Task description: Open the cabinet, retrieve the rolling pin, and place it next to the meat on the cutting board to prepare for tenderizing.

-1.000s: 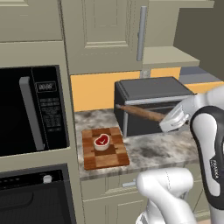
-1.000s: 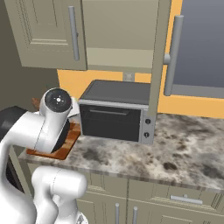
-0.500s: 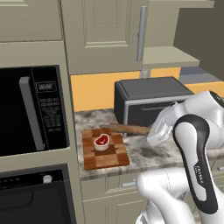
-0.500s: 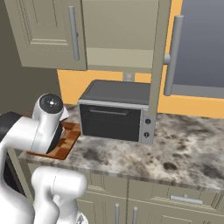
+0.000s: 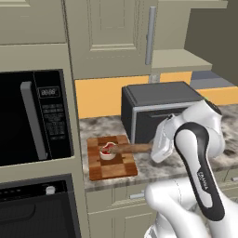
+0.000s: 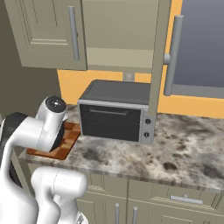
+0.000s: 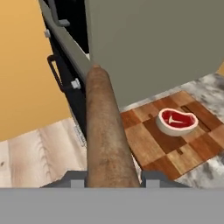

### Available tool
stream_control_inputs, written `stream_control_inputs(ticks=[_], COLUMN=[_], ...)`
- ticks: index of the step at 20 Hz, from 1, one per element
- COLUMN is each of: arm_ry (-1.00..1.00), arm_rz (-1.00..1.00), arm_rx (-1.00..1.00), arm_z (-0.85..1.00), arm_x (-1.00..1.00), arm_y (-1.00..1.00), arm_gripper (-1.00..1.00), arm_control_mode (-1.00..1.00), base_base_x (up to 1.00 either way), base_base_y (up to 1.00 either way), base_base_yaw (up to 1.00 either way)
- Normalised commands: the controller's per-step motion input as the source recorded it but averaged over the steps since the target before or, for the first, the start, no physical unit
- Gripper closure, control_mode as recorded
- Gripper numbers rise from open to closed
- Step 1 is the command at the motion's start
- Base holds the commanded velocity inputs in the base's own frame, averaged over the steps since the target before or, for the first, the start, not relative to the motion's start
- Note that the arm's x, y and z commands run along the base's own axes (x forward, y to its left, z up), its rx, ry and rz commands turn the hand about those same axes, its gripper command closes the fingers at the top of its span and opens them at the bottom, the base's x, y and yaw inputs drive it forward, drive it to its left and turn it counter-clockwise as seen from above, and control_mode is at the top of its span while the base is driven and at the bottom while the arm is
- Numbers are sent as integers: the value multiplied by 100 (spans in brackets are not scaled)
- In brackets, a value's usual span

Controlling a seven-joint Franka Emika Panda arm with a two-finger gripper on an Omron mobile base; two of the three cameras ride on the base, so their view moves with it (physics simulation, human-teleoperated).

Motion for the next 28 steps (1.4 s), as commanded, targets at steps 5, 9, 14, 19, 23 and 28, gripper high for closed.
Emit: stream_control_inputs(ticks=[5,9,14,19,23,28], arm_ry=[0,0,0,-3,-6,-5], arm_rz=[11,8,4,0,0,0], arm_rx=[-7,-8,-7,-5,-5,-5], arm_z=[-47,-43,-37,-27,-23,-25], arm_x=[14,16,19,27,33,32], arm_y=[12,5,1,0,0,0], arm_gripper=[100,100,100,100,100,100], arm_control_mode=[-100,-100,-100,-100,-100,-100], base_base_x=[0,0,0,0,0,0], base_base_y=[0,0,0,0,0,0], base_base_yaw=[0,0,0,0,0,0])
